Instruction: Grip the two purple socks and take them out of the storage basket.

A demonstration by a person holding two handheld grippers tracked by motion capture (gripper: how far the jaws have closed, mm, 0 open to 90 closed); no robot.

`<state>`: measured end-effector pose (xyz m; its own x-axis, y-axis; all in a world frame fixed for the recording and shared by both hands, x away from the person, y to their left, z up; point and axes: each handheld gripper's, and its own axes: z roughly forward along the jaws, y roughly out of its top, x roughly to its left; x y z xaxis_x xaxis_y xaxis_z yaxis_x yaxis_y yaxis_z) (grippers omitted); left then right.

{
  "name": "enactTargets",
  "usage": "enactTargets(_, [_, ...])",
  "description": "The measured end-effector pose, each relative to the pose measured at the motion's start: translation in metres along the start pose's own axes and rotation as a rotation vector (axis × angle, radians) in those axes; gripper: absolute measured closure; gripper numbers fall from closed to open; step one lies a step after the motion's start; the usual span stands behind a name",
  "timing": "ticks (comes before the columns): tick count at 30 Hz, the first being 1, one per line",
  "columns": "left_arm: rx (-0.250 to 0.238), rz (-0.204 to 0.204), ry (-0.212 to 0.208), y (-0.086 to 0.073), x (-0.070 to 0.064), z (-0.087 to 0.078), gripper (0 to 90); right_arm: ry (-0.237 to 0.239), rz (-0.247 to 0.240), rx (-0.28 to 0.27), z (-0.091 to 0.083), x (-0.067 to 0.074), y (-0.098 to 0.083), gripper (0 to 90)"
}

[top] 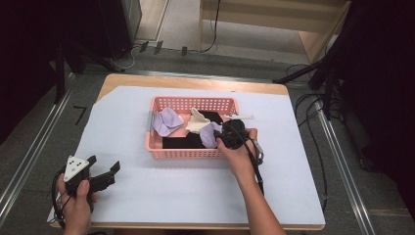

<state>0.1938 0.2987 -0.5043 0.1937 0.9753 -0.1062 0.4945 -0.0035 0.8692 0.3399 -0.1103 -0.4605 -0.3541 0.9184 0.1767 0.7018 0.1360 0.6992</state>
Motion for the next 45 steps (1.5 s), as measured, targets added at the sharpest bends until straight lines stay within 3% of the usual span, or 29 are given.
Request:
enactTargets(1, [0.0,-0.001,-0.001,0.0,0.0,0.0,14.0,-0.003,0.011,0.028,0.002,0.0,0.003,63.9])
enactTargets(4, [0.002,-0.001,-0.001,0.0,0.0,0.0,14.1,-0.006,0.024,0.042,0.004,0.001,0.005,62.6])
enactTargets(5, [0.002,-0.001,-0.001,0.0,0.0,0.0,14.0,-0.041,0.004,0.039,0.008,0.002,0.005,63.6])
enactTargets(8, [0.002,-0.002,-0.002,0.0,0.0,0.0,14.1,-0.055,-0.012,0.049,0.011,0.004,0.006,64.6])
enactTargets(10, [0.002,-0.002,-0.003,0.0,0.0,0.001,14.0,-0.051,-0.005,0.058,0.013,0.005,0.006,69.6])
enactTargets(11, [0.003,-0.003,-0.002,0.0,0.0,0.001,14.0,-0.045,0.002,0.069,0.015,0.004,0.006,76.8])
enactTargets(12, [0.003,-0.003,-0.002,0.0,0.0,0.001,14.1,-0.045,0.002,0.069,0.015,0.004,0.006,76.8])
enactTargets(13, [0.003,-0.003,-0.003,0.0,0.0,0.001,14.0,-0.068,-0.014,0.061,0.015,0.005,0.006,84.4])
enactTargets(16, [0.003,-0.002,-0.004,0.0,0.0,0.001,14.1,-0.082,-0.026,0.051,0.012,0.005,0.006,87.5])
enactTargets(23, [0.005,0.002,0.0,0.0,0.0,0.001,14.1,-0.081,-0.001,-0.126,-0.011,0.0,0.005,88.4])
enactTargets(24, [0.005,0.002,0.0,0.0,0.0,0.001,14.1,-0.081,-0.001,-0.126,-0.011,0.0,0.005,88.4])
enactTargets(25, [0.005,0.002,0.0,0.0,0.0,0.001,14.1,-0.072,-0.005,-0.161,-0.015,-0.001,0.005,88.4])
enactTargets(26, [0.004,0.002,0.0,0.0,0.0,0.001,14.0,-0.06,-0.026,-0.229,-0.023,-0.002,0.005,88.3])
enactTargets(28, [0.002,0.003,-0.002,0.0,0.0,0.001,14.0,-0.06,-0.038,-0.259,-0.026,-0.002,0.005,88.3])
enactTargets(29, [0.001,0.005,0.001,0.0,-0.001,0.0,14.0,-0.039,-0.051,-0.319,-0.032,-0.002,0.006,88.3])
enactTargets(30, [0.001,0.005,0.001,0.0,-0.001,0.0,14.1,-0.039,-0.051,-0.319,-0.032,-0.002,0.006,88.3])
enactTargets(31, [-0.003,0.005,-0.001,0.0,-0.001,0.0,14.0,-0.017,-0.059,-0.387,-0.039,-0.002,0.006,88.3])
enactTargets(33, [-0.004,0.005,0.0,0.0,-0.001,0.0,14.0,-0.011,-0.065,-0.409,-0.042,-0.003,0.006,88.3])
enactTargets(34, [-0.003,0.006,0.001,0.0,-0.001,0.0,14.0,0.011,-0.058,-0.47,-0.047,-0.004,0.007,88.3])
enactTargets(40, [-0.004,0.006,0.0,0.0,0.0,0.0,14.0,0.02,-0.034,-0.554,-0.058,-0.01,0.009,88.3])
enactTargets(45, [-0.004,0.006,-0.001,0.0,0.0,0.0,14.0,-0.017,-0.023,-0.614,-0.068,-0.024,0.008,88.2])
